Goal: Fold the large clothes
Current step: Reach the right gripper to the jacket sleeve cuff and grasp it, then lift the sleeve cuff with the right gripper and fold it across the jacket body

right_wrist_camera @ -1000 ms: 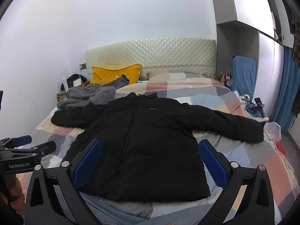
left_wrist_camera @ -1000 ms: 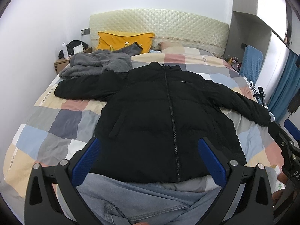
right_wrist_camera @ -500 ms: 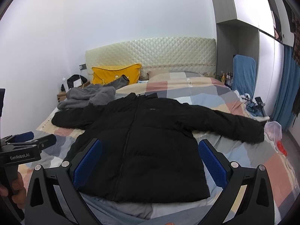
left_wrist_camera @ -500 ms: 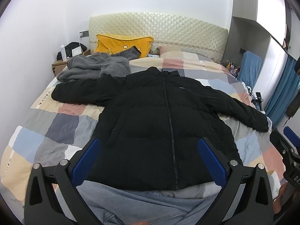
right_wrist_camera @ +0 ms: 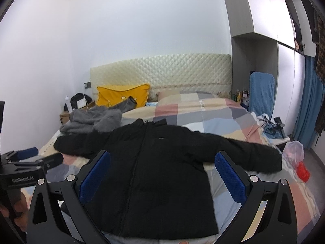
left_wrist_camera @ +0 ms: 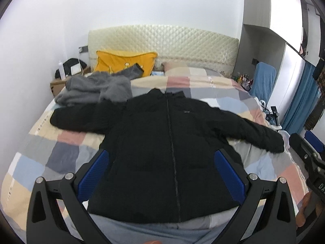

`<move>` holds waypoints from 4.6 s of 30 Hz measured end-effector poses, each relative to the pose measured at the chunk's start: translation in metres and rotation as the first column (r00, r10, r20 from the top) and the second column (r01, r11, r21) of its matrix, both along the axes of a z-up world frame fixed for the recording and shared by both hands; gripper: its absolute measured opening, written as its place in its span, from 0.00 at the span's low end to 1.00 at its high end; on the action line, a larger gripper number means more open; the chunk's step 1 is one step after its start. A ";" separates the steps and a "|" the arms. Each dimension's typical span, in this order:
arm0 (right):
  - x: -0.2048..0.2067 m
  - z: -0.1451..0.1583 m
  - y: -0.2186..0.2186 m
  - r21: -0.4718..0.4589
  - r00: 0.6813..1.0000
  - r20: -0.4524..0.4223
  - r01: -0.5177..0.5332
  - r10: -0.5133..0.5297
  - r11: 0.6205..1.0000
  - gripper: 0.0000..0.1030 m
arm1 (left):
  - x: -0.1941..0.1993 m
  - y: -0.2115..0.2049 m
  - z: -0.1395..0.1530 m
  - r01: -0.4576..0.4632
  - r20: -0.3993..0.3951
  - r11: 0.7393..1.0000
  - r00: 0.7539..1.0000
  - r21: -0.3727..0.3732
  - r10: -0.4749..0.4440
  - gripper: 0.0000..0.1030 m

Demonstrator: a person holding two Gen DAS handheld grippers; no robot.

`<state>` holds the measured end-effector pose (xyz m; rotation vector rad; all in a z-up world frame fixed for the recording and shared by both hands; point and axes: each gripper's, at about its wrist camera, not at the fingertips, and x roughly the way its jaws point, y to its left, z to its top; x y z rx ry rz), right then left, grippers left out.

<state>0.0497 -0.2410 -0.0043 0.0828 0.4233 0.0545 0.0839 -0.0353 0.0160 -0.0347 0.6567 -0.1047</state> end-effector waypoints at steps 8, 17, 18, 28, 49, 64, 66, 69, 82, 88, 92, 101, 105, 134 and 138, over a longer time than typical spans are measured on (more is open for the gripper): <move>0.017 0.026 -0.036 -0.021 0.996 0.055 0.065 -0.063 0.998 1.00 | 0.025 -0.031 0.036 0.083 0.050 0.996 0.995 -0.042 -0.081 1.00; 0.040 0.037 -0.094 0.034 0.975 0.151 0.158 -0.161 0.987 1.00 | 0.065 -0.075 0.088 0.184 0.218 0.981 0.962 -0.063 -0.166 1.00; 0.046 0.035 -0.102 0.030 0.973 0.152 0.174 -0.177 0.984 1.00 | 0.070 -0.076 0.087 0.182 0.226 0.981 0.960 -0.063 -0.163 1.00; 0.094 -0.045 -0.167 0.029 0.964 0.071 0.255 -0.257 0.966 0.99 | 0.114 -0.051 0.001 0.119 0.168 0.990 0.980 -0.072 -0.105 1.00; 0.155 -0.293 -0.359 0.555 0.815 -0.397 0.579 -0.422 0.597 0.83 | 0.177 0.013 -0.173 0.026 -0.046 0.996 0.998 -0.083 -0.030 1.00; 0.217 -0.272 -0.467 0.561 0.744 -0.332 0.650 -0.580 0.513 0.22 | 0.188 0.019 -0.199 -0.035 -0.058 0.996 0.998 -0.083 0.030 1.00; 0.235 -0.256 -0.466 0.491 0.753 -0.314 0.650 -0.578 0.580 0.15 | 0.191 0.018 -0.202 -0.045 -0.051 0.996 0.998 -0.075 0.041 1.00; 0.251 -0.235 -0.474 0.485 0.772 -0.254 0.623 -0.583 0.614 0.11 | 0.193 0.018 -0.209 -0.060 -0.058 0.995 0.997 -0.076 0.055 1.00; 0.284 -0.219 -0.485 0.277 0.729 -0.257 0.684 -0.634 0.675 0.07 | 0.206 0.002 -0.260 -0.121 -0.216 0.992 0.970 -0.042 0.110 1.00; 0.281 -0.155 -0.459 0.265 0.764 -0.193 0.645 -0.616 0.716 0.08 | 0.193 0.005 -0.224 -0.141 -0.157 0.988 0.979 -0.059 0.130 1.00; 0.278 -0.099 -0.427 0.296 0.803 -0.131 0.591 -0.581 0.750 0.12 | 0.177 0.006 -0.193 -0.118 -0.062 0.993 0.991 -0.001 0.118 1.00; 0.275 0.021 -0.296 0.284 0.915 0.033 0.378 -0.403 0.881 0.20 | 0.154 0.035 -0.168 -0.098 0.027 0.995 0.995 0.018 0.098 1.00; 0.285 0.064 -0.219 0.255 0.956 0.082 0.254 -0.283 0.933 0.20 | 0.143 0.047 -0.161 -0.070 0.060 0.998 0.996 0.005 0.070 1.00; 0.390 -0.140 0.280 0.084 0.879 -0.247 -0.399 0.407 0.913 0.25 | 0.152 0.204 -0.155 -0.319 0.049 0.934 0.943 -0.161 0.330 1.00; 0.400 -0.185 0.312 0.079 0.834 -0.330 -0.443 0.443 0.893 0.28 | 0.163 0.220 -0.170 -0.348 0.014 0.922 0.935 -0.168 0.355 1.00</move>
